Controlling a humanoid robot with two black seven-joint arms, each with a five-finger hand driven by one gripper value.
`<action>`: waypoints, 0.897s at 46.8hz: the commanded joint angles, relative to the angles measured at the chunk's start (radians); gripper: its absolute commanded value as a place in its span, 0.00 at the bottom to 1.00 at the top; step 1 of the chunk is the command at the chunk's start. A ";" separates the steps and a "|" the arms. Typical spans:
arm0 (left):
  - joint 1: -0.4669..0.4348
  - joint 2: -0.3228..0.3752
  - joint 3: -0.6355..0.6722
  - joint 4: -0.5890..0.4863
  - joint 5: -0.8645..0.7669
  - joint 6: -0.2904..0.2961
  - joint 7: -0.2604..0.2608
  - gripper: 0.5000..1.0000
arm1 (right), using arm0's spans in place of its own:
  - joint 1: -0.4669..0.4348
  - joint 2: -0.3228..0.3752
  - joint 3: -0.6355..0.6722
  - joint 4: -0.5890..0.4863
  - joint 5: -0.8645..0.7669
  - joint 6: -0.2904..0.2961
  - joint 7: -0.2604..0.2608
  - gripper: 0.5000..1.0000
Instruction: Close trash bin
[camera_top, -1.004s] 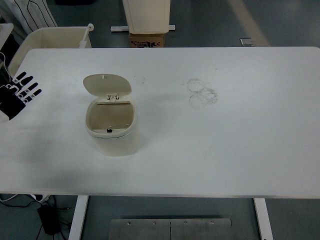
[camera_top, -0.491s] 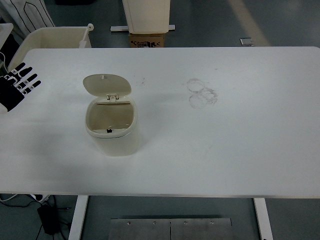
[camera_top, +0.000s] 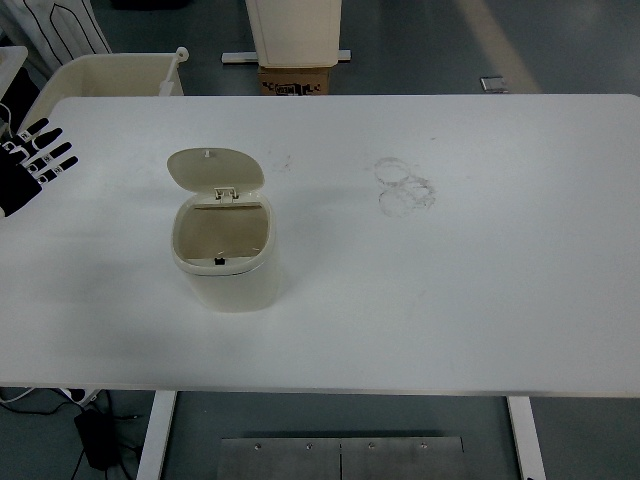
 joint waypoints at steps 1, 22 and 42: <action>0.001 0.004 0.000 -0.011 0.000 0.005 0.000 1.00 | 0.000 0.000 0.000 0.000 0.000 0.000 0.000 0.98; 0.007 0.044 0.000 -0.059 0.000 0.014 0.000 1.00 | -0.003 0.000 0.000 0.000 0.000 0.000 0.000 0.98; 0.011 0.144 0.020 -0.221 0.001 0.066 0.026 1.00 | -0.014 0.000 0.000 0.000 0.000 0.000 0.000 0.98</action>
